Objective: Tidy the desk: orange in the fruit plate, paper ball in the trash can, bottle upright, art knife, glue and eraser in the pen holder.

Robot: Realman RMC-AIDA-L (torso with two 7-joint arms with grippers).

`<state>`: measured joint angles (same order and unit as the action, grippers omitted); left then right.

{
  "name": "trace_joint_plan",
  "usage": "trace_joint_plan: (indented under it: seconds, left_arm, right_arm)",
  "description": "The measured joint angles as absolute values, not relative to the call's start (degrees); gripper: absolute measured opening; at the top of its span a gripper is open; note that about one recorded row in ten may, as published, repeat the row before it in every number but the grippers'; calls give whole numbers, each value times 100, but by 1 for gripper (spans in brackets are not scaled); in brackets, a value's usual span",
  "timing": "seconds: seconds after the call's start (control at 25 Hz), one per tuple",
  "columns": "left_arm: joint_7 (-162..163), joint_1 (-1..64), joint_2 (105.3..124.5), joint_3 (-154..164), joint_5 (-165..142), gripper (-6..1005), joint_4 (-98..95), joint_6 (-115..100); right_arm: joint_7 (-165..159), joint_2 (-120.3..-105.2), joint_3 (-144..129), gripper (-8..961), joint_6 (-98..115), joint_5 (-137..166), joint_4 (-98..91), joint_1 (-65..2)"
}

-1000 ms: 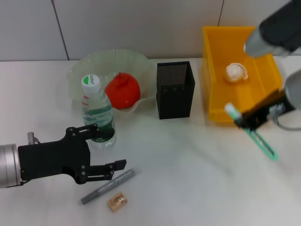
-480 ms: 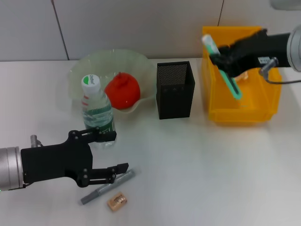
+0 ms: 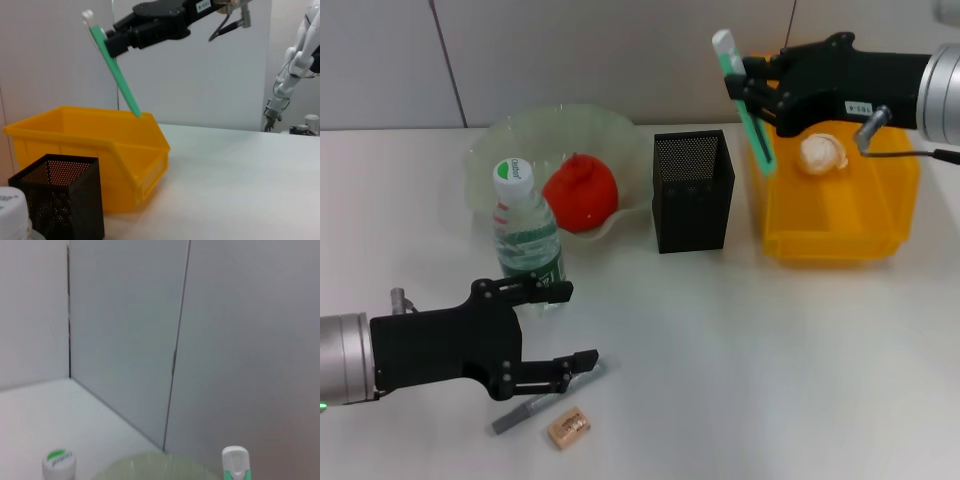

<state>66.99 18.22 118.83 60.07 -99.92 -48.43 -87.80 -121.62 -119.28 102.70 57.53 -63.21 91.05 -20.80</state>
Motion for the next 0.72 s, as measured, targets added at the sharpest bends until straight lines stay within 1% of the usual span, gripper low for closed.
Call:
trace_joint_plan:
  seconds: [0.16,0.48,0.72]
  left_arm:
    - [6717,1836,11883,6028,-9984,803,-4842,-8755]
    - [6693,1857,11883,6030,-9920,803,-4756,-8745]
    - [6690,1860,11883,6029,-9914,803,-4751,-8747]
  right_arm:
    - [-10887,-11924,10620,179,5675,-7384,8349,-2204]
    - [-9241,-11919,10953,179,5697,-8860,7480,-2264]
    - [-8727,-11901,11702,179,6070,-9590,6504,-2541]
